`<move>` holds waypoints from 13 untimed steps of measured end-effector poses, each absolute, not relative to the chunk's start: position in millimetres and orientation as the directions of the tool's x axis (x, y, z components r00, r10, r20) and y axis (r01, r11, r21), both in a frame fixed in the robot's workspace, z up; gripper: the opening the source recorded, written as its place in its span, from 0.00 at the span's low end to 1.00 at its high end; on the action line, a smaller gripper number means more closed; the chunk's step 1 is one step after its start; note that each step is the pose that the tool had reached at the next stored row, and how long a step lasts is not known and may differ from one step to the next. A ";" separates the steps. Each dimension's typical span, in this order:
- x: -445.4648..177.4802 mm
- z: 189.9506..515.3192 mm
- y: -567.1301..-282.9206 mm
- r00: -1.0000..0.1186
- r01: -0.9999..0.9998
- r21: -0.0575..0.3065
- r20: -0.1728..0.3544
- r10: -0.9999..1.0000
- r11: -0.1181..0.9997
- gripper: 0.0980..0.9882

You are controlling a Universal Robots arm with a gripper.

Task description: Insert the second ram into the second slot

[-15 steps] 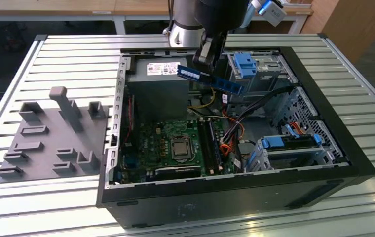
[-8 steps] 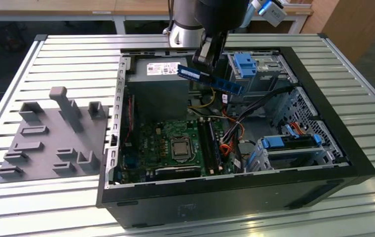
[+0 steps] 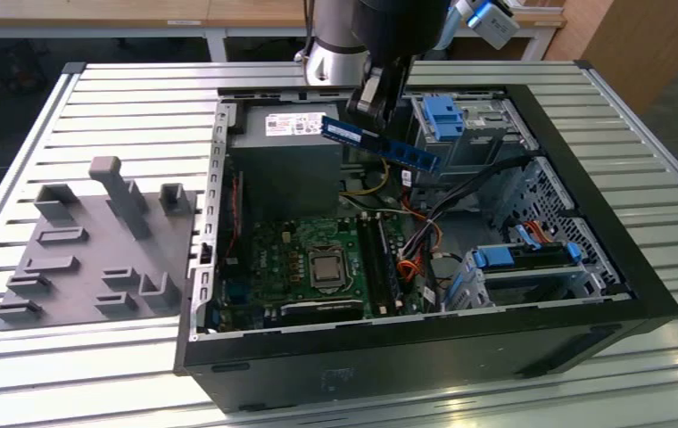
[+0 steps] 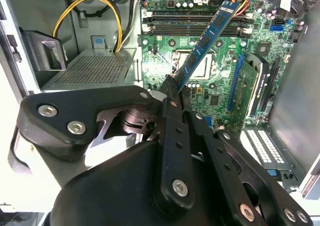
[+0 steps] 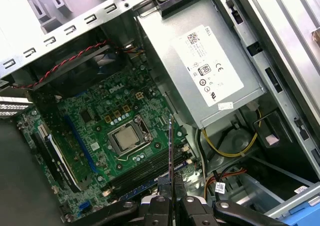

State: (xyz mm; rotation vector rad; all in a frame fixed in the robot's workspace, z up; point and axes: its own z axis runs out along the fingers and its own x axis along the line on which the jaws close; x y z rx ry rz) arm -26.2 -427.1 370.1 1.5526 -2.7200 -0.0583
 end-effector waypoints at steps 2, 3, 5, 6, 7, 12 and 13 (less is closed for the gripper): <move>-26.2 370.1 -427.1 -0.512 -0.858 0.037 -0.010 -0.859 0.512 0.04; -26.2 370.1 -427.1 -0.514 -0.857 0.037 -0.011 -0.857 0.514 0.04; -26.2 370.1 -427.1 -0.518 -0.855 0.037 -0.011 -0.855 0.518 0.04; -26.2 370.1 -427.1 -0.520 -0.854 0.037 -0.010 -0.854 0.519 0.04; -26.2 370.1 -427.1 -0.522 -0.853 0.037 -0.010 -0.853 0.521 0.04; -26.2 370.1 -427.1 -0.530 -0.848 0.037 -0.010 -0.848 0.529 0.04; -26.2 370.1 -427.1 -0.532 -0.847 0.037 -0.011 -0.847 0.531 0.04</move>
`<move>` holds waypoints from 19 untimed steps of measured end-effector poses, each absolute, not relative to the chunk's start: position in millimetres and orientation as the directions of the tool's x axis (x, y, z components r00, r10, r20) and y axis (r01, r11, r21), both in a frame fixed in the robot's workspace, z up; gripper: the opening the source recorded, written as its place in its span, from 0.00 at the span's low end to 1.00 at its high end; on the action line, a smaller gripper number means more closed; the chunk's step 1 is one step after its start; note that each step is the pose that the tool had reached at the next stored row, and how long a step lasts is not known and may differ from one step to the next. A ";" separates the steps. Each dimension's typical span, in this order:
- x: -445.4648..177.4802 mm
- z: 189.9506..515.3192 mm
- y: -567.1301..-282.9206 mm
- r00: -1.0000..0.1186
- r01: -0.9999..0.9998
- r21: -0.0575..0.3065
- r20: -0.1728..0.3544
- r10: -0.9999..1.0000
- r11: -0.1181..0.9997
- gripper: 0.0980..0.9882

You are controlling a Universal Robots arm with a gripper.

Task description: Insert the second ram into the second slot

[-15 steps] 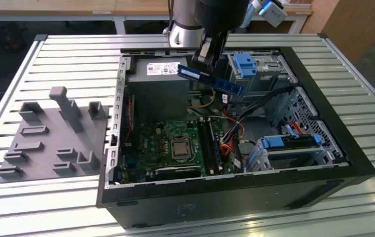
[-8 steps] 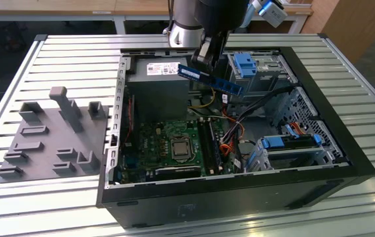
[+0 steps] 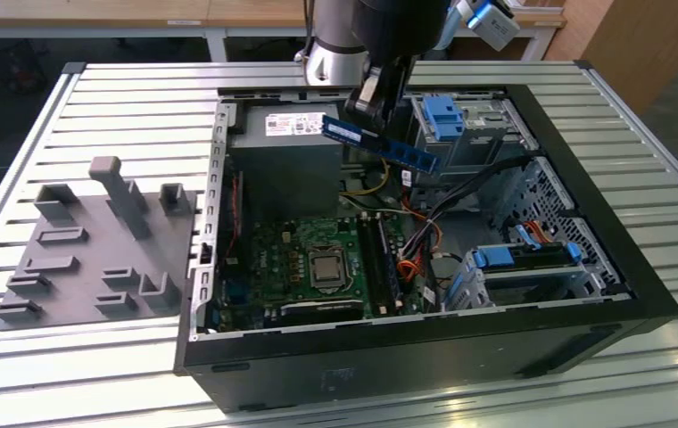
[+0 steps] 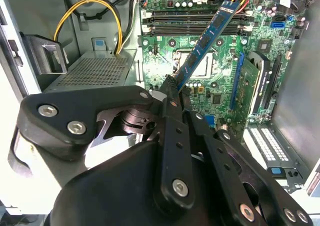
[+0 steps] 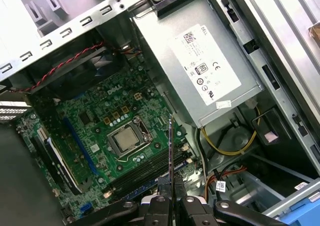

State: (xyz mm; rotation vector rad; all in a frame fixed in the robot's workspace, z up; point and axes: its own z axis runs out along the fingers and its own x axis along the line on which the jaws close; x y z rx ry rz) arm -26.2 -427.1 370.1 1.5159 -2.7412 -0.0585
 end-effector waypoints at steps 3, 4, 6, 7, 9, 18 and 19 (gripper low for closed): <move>-26.2 370.1 -427.1 -0.537 -0.843 0.037 -0.010 -0.844 0.536 0.04; -26.2 370.1 -427.1 -0.539 -0.842 0.037 -0.011 -0.842 0.538 0.04; -26.2 370.1 -427.1 -0.543 -0.839 0.037 -0.010 -0.839 0.543 0.04; -26.2 370.1 -427.1 -0.547 -0.837 0.037 -0.011 -0.837 0.546 0.04; -26.2 370.1 -427.1 -0.556 -0.831 0.037 -0.010 -0.831 0.555 0.04; -26.2 370.1 -427.1 -0.588 -0.809 0.037 -0.010 -0.809 0.587 0.04; -26.2 370.1 -427.1 -0.591 -0.806 0.037 -0.010 -0.807 0.590 0.04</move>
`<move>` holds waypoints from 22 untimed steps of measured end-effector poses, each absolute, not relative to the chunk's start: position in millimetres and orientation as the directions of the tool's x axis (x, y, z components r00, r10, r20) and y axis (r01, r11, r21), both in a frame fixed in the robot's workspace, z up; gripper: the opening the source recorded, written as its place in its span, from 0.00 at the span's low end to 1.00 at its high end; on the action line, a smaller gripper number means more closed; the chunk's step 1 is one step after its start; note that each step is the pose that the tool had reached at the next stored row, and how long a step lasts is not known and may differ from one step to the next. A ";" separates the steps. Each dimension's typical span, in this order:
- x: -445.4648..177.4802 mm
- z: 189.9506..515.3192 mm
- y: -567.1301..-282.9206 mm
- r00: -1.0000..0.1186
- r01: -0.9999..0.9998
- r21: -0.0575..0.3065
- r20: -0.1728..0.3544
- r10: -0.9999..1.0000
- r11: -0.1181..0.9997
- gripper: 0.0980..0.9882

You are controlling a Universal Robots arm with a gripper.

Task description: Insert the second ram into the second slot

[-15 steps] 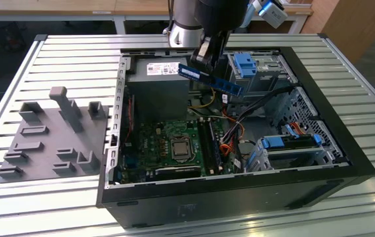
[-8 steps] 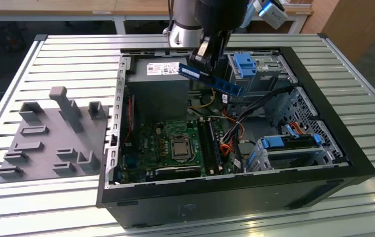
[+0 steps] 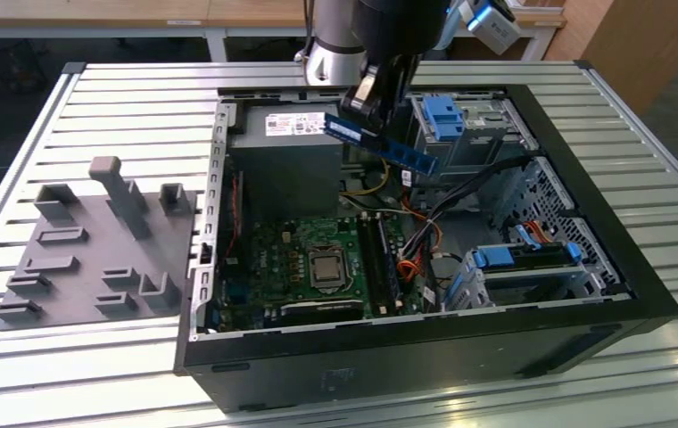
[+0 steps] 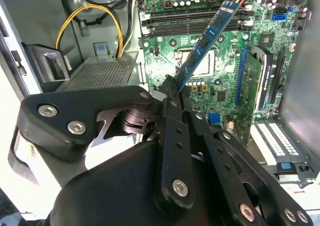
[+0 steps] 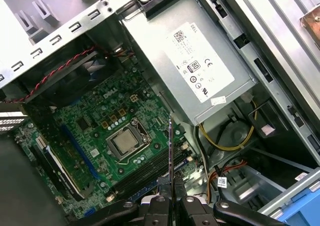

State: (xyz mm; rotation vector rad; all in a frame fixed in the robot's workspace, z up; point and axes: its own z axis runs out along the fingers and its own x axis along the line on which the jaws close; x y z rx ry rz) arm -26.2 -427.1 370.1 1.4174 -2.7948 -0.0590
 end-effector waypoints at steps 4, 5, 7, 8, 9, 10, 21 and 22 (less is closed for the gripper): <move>-26.2 370.1 -427.1 -0.603 -0.797 0.037 -0.011 -0.798 0.602 0.04; -26.2 370.1 -427.1 -0.606 -0.795 0.037 -0.010 -0.796 0.605 0.04; -26.2 370.1 -427.1 -0.610 -0.792 0.037 -0.010 -0.792 0.610 0.04; -26.2 370.1 -427.1 -0.613 -0.790 0.037 -0.010 -0.790 0.612 0.04; -26.2 370.1 -427.1 -0.615 -0.788 0.037 -0.010 -0.788 0.615 0.04; -26.2 370.1 -427.1 -0.618 -0.786 0.037 -0.011 -0.786 0.617 0.04; -26.2 370.1 -427.1 -0.642 -0.767 0.037 -0.010 -0.767 0.641 0.04; -26.2 370.1 -427.1 -0.644 -0.765 0.037 -0.010 -0.765 0.643 0.04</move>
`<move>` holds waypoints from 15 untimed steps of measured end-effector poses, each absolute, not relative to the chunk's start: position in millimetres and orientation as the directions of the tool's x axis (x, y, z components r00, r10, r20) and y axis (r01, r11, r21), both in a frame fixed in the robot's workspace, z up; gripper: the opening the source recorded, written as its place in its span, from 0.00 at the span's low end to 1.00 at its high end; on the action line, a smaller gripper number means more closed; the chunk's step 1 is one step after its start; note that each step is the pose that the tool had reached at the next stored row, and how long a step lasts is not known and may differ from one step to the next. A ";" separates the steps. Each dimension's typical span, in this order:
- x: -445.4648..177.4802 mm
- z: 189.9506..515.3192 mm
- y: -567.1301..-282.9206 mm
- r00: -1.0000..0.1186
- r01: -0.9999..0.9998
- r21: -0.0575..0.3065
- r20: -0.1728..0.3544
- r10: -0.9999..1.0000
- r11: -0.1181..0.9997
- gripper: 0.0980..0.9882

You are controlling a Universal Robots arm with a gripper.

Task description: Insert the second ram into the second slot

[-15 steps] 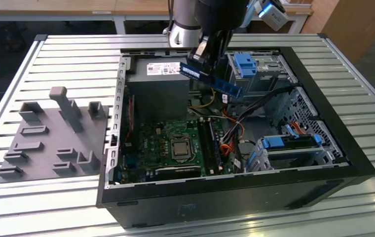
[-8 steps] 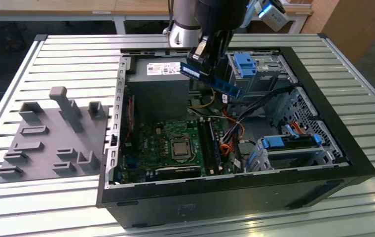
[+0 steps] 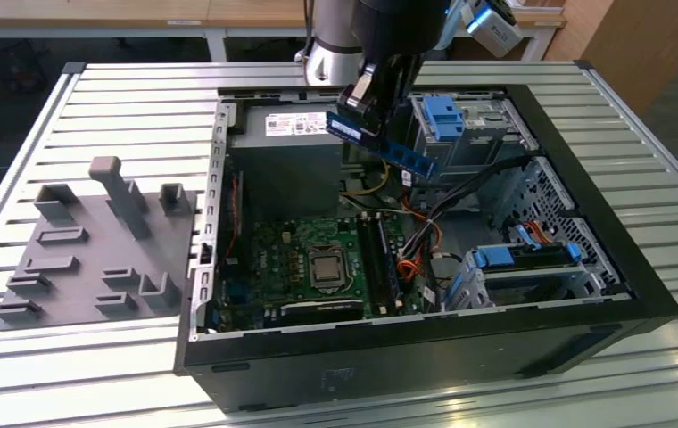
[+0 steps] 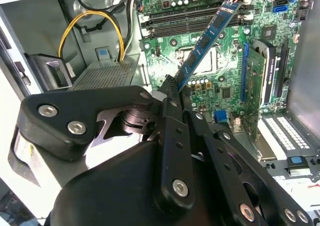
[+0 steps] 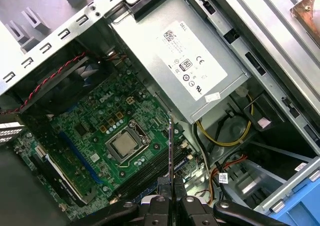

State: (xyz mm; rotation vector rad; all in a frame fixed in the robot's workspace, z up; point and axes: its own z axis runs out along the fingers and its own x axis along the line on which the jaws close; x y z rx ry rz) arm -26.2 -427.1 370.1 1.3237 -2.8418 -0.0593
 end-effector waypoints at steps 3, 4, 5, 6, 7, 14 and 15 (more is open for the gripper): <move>-26.2 370.1 -427.1 -0.649 -0.760 0.037 -0.010 -0.761 0.648 0.04; -26.2 370.1 -427.1 -0.651 -0.759 0.037 -0.010 -0.759 0.650 0.04; -26.2 370.1 -427.1 -0.653 -0.757 0.037 -0.010 -0.757 0.652 0.04; -26.2 370.1 -427.1 -0.655 -0.756 0.037 -0.010 -0.756 0.654 0.04; -26.2 370.1 -427.1 -0.656 -0.754 0.037 -0.010 -0.754 0.656 0.04; -26.2 370.1 -427.1 -0.666 -0.745 0.037 -0.010 -0.745 0.666 0.04; -26.2 370.1 -427.1 -0.668 -0.744 0.037 -0.010 -0.744 0.667 0.04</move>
